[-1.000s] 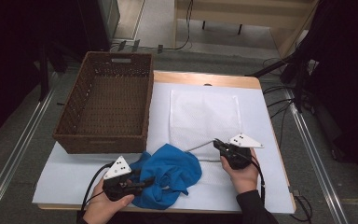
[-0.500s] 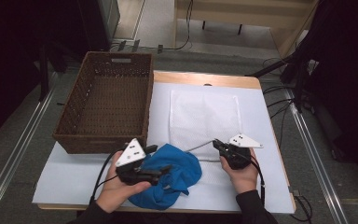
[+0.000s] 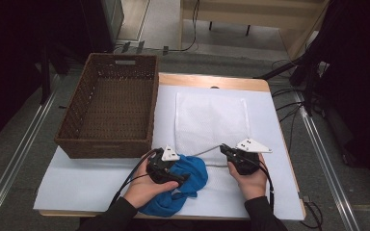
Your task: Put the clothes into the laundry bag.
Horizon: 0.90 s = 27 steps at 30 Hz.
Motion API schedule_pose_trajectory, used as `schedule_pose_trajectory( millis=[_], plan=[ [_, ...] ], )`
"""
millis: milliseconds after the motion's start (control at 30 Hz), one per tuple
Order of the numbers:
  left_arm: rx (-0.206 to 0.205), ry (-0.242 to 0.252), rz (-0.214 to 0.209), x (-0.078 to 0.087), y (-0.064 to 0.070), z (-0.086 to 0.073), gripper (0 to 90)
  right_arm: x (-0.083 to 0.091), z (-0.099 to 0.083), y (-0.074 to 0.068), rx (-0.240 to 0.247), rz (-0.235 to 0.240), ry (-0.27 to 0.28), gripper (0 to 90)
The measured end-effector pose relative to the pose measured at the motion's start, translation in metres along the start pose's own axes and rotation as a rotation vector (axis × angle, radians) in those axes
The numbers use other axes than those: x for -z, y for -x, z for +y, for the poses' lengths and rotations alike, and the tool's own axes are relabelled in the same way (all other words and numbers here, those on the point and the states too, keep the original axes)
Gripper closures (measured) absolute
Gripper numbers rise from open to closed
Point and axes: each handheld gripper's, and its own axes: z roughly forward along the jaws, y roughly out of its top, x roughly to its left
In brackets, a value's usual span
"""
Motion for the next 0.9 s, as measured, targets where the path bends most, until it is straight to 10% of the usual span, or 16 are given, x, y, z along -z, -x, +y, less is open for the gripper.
schedule_pose_trajectory(
  millis=[133, 267, 700, 900],
  plan=[
    [0.007, 0.035, -0.008, 0.006, -0.003, -0.001, 59.9, 0.000, 0.000, -0.001, 0.001, 0.001, 0.001, 89.7],
    [0.033, 0.102, -0.052, 0.018, -0.005, 0.000, 71.7, 0.000, 0.000, 0.000, 0.001, 0.003, -0.001, 89.7],
    [-0.041, 0.266, -0.234, 0.064, 0.006, 0.017, 72.3, 0.000, 0.000, -0.002, 0.003, 0.005, -0.003, 89.7],
    [-0.011, 0.308, -0.315, 0.070, 0.000, 0.017, 74.1, 0.000, 0.001, -0.002, 0.005, 0.007, -0.004, 89.7]
  ],
)
